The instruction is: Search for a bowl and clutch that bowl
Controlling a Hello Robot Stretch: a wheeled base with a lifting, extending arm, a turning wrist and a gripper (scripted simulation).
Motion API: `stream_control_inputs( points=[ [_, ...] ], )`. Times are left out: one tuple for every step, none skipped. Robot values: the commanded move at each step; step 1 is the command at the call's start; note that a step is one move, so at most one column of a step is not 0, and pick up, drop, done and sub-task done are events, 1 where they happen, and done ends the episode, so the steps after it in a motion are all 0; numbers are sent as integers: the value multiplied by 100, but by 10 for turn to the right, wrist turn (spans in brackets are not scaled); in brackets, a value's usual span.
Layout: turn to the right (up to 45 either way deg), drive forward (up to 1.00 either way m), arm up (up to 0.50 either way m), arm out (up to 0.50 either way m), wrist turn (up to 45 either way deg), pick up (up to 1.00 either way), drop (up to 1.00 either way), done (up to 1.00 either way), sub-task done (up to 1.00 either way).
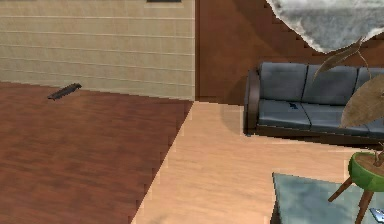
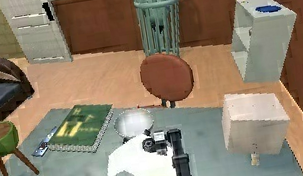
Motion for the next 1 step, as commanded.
stream_control_inputs(
  points=[
    [0, 0, 0, 0, 0, 0, 0, 100, 0]
  ],
)
